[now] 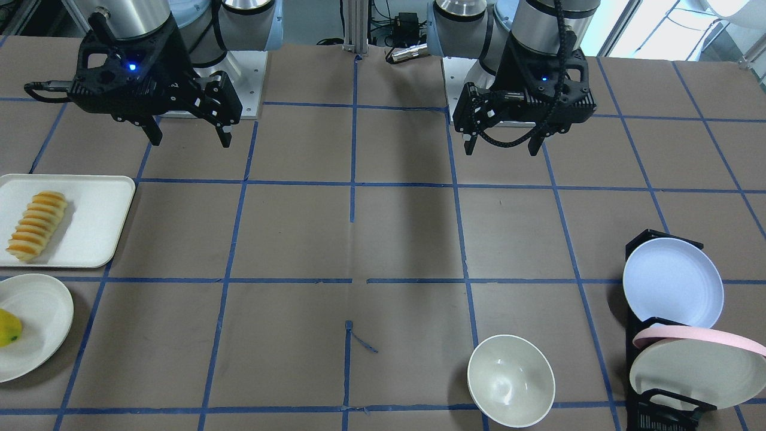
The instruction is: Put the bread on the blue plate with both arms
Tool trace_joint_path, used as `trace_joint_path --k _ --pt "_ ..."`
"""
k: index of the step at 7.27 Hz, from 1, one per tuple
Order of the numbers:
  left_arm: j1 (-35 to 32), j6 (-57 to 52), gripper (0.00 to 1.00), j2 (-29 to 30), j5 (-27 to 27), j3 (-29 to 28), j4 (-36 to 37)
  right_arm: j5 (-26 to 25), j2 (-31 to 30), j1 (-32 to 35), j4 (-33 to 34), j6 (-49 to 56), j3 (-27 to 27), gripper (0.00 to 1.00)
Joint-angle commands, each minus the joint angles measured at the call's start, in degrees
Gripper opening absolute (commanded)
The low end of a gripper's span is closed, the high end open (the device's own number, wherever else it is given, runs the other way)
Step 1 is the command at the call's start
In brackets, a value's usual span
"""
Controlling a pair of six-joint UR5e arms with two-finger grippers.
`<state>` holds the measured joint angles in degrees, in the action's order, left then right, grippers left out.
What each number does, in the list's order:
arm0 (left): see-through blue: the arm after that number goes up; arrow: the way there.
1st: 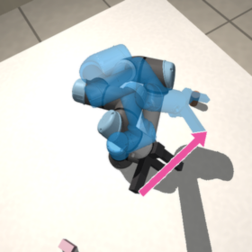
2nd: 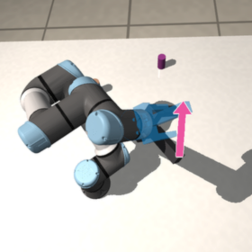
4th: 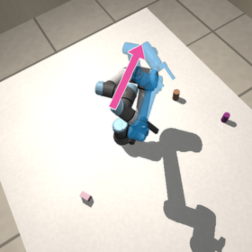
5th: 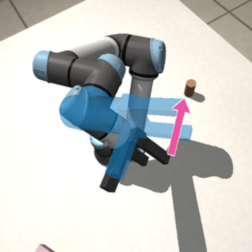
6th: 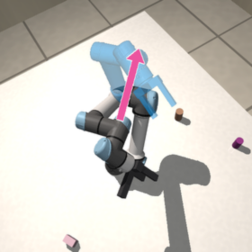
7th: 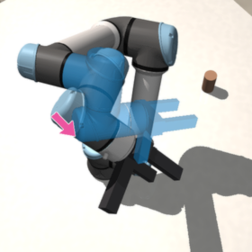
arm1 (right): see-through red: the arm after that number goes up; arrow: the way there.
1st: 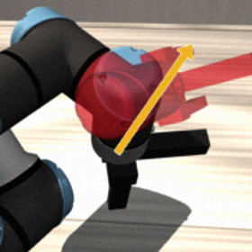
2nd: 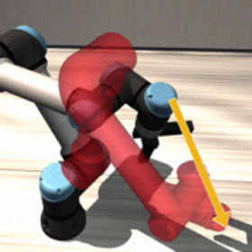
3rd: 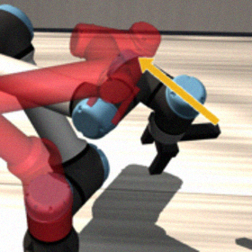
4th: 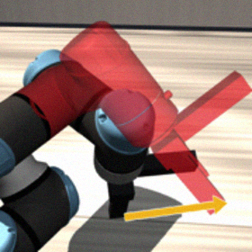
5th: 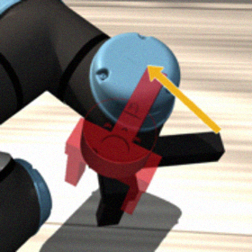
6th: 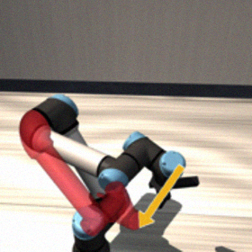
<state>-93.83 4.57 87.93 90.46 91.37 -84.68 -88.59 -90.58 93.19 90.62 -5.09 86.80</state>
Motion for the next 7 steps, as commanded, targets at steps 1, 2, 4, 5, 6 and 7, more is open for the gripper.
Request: trace_joint_path --k 1,2,4,5,6,7 --pt "0.05 0.0 1.0 0.05 -0.02 -0.05 0.04 0.26 0.05 -0.02 0.43 0.26 0.13 1.0" --pt "0.05 0.0 1.0 0.05 -0.02 -0.05 0.04 0.78 0.05 -0.02 0.96 0.09 0.13 1.0" --pt "0.31 0.0 1.0 -0.39 0.16 0.04 -0.04 0.87 0.23 -0.11 1.23 0.52 0.13 1.0" --pt "0.31 0.0 1.0 -0.48 0.42 -0.05 -0.13 0.27 1.19 -0.11 1.14 0.52 0.13 1.0" --pt "0.74 -0.09 1.0 -0.65 0.68 -0.05 0.04 0.0 1.81 -0.11 1.14 0.44 0.13 1.0" --pt "5.19 -0.17 1.0 -0.57 0.6 0.04 -0.04 -0.09 1.81 -0.28 1.23 0.52 0.13 1.0"
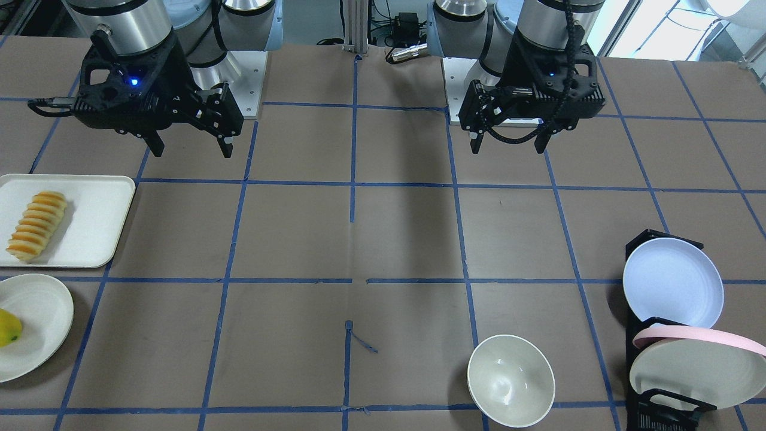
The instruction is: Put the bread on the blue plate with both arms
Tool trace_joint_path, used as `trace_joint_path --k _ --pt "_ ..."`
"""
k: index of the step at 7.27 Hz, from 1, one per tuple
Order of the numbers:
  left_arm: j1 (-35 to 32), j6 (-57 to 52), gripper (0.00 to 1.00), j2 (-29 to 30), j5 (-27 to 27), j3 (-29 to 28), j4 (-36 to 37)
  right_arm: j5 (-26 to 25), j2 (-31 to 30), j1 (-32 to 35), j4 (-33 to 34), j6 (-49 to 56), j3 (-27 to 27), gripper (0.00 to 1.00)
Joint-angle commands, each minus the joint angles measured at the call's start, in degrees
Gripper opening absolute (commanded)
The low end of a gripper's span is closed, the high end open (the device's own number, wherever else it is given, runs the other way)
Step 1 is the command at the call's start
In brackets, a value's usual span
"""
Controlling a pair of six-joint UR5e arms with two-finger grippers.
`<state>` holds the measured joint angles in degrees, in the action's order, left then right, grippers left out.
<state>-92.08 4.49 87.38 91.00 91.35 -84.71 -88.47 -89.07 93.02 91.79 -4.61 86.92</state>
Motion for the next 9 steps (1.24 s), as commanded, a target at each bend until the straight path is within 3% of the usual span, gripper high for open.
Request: trace_joint_path --k 1,3,6,8,9 --pt "11.05 -0.09 1.0 0.07 -0.03 -0.03 0.07 -0.21 0.3 -0.47 0.15 0.04 -0.09 1.0" --pt "25.57 -0.27 1.0 1.9 -0.82 0.32 -0.02 -0.3 0.48 -1.34 -0.03 0.13 0.09 1.0" --pt "37.36 -9.1 1.0 11.19 -0.82 -0.81 1.65 -0.21 1.53 -9.49 -0.11 9.51 3.33 1.0" --pt "44.68 -14.13 1.0 18.22 -1.18 -0.82 5.14 -0.39 1.53 -16.52 6.35 18.03 9.28 1.0" --pt "45.75 -15.2 1.0 21.91 -1.0 -1.0 8.91 -3.61 1.53 -19.51 13.78 24.5 14.02 1.0"
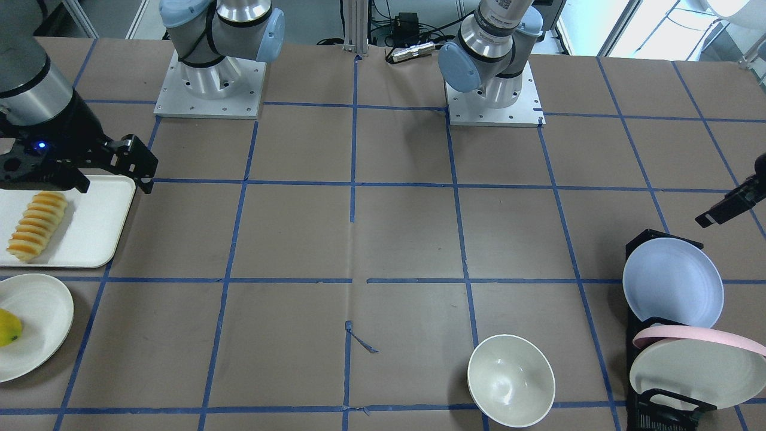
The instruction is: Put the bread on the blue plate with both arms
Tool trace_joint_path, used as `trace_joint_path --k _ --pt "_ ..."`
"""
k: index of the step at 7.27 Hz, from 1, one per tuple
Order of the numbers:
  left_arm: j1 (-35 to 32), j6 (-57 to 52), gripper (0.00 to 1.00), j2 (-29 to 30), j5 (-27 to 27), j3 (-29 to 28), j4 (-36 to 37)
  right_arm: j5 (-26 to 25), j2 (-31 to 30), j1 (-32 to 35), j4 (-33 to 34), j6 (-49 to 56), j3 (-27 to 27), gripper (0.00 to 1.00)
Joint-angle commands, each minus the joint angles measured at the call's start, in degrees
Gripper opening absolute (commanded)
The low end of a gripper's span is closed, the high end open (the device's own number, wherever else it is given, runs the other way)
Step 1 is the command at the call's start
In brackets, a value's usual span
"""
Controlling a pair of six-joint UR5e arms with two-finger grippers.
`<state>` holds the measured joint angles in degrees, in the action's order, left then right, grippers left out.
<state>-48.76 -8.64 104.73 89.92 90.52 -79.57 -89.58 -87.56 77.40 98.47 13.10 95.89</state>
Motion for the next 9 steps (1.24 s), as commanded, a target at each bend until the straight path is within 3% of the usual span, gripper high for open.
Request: trace_joint_path --k 1,3,4,5,6,7,9 --pt "4.44 -2.25 1.0 7.65 -0.09 -0.51 5.46 -2.53 0.02 -8.27 12.3 8.41 10.23 1.0" --pt "6.04 -2.25 0.97 12.23 -0.27 -1.74 6.27 -2.53 0.2 -16.1 21.81 14.36 18.77 1.0" --pt "6.04 -2.17 0.94 13.12 -0.27 -2.01 6.35 -2.71 0.37 -18.93 24.2 16.58 20.28 1.0" --pt "6.04 -2.17 0.83 13.3 -1.4 -2.01 6.88 -5.06 0.63 -20.69 24.14 19.82 20.56 1.0" --pt "6.04 -2.08 0.59 13.39 -6.11 -1.75 7.49 -6.47 1.59 -22.45 24.31 22.64 20.56 1.0" --pt "6.04 -2.08 0.39 13.74 -6.59 -1.83 7.58 -5.79 3.34 -24.12 24.31 23.71 20.65 1.0" --pt "6.04 -2.08 0.3 14.71 -6.6 -1.92 8.11 -5.43 8.52 -27.9 29.45 30.2 19.95 1.0"
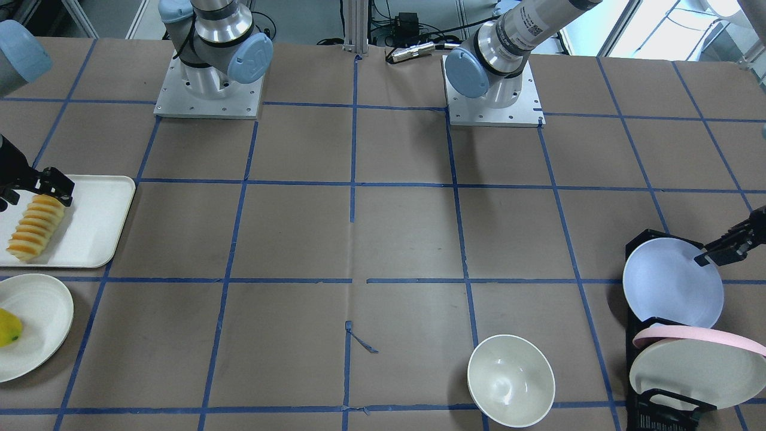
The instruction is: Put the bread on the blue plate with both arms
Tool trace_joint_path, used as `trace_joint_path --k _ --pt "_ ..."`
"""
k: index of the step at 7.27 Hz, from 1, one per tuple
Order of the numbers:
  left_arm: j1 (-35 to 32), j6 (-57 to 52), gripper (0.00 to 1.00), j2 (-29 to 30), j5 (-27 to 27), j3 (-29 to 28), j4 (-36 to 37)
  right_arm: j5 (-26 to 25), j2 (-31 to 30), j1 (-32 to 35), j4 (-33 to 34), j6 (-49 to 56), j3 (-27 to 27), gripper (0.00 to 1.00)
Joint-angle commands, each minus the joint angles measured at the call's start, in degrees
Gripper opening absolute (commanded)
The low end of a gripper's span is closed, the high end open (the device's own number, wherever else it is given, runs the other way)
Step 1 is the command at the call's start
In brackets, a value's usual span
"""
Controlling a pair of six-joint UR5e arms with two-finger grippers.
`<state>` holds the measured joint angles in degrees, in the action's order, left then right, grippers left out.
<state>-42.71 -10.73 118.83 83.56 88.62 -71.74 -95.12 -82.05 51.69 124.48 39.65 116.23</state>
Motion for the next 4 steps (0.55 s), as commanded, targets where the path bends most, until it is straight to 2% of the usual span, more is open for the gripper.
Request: trace_joint_path --k 1,2,4 --pt "0.0 0.09 0.14 0.87 -0.15 -0.03 0.37 0.11 4.52 -2.55 3.92 3.86 0.05 1.0" --pt "0.0 0.01 0.0 0.79 -0.15 -0.11 0.37 -0.06 6.71 -2.91 4.45 4.73 -0.56 1.0" --pt "0.09 -0.26 0.0 -0.26 -0.24 -0.03 -0.41 -0.24 10.06 -4.4 6.12 5.61 -0.56 1.0"
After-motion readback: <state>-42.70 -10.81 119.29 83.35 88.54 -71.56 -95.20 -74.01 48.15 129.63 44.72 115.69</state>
